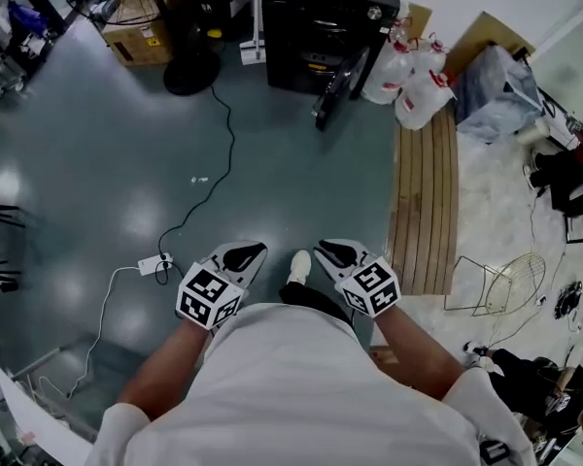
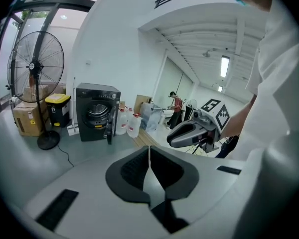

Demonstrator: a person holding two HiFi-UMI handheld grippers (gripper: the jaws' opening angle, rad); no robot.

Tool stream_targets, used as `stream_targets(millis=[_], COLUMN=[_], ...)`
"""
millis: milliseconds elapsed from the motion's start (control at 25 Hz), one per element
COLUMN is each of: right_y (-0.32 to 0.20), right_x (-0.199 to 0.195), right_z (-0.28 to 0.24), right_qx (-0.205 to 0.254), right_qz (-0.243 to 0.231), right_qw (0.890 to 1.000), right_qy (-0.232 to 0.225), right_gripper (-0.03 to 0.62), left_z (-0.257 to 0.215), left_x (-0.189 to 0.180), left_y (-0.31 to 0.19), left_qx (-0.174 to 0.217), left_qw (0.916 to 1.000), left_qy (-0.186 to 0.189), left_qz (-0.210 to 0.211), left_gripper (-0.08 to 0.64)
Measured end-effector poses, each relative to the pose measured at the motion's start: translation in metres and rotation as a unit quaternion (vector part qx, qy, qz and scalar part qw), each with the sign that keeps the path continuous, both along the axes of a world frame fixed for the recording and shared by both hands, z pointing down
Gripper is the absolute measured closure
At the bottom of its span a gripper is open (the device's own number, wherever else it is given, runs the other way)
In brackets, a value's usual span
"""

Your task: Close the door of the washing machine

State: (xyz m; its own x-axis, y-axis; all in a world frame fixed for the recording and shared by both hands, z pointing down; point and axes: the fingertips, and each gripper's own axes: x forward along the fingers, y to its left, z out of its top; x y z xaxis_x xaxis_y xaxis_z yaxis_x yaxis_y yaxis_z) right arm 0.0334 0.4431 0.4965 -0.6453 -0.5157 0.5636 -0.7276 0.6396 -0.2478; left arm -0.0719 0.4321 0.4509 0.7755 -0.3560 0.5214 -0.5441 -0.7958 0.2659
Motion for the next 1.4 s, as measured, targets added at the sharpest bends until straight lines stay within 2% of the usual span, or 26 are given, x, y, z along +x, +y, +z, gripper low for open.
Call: stream_targets(millis=[160,360,560,720,1040,1400], right_y=[-0.045,-0.082,-0.11,-0.128,-0.181,-0.292], right_x=[0.028,0.061,0.078,0.095,0.091,0.069], right_z=[0.002,0.008,0.01,0.014,0.023,0.039], right_qx=[-0.003,-0.002,-0.002,-0.004,-0.016,-0.043], right_qz=[0.008,0.032,0.063,0.082,0.133,0.208], right_qw=[1.0,0.999,0.997,0.996,0.991,0.977], right_qy=[-0.01,-0.02,-0.033,-0.032,-0.003,-0.002], right_gripper=[0.522,0.522,0.515,0.514,0.517,0.514], left_z=[-0.01,-0.012,-0.012,-0.008,0.003,-0.005], left_x=[0.036,0.074,0.085,0.094,0.068,0.011], left_y=[-0.048,-0.087,-0.111,-0.129,-0.195,-0.302], left_qx=[0.008,-0.005,-0.003,-0.008,-0.022,-0.021], left_qw=[1.0,0.9998,0.9996,0.9992,0.9969,0.9914], left_qy=[0.0,0.015,0.001,0.012,0.029,0.047], left_qz=[0.003,0.012,0.028,0.037,0.07,0.12], left_gripper=[0.538,0.538,0.538,0.54,0.543,0.543])
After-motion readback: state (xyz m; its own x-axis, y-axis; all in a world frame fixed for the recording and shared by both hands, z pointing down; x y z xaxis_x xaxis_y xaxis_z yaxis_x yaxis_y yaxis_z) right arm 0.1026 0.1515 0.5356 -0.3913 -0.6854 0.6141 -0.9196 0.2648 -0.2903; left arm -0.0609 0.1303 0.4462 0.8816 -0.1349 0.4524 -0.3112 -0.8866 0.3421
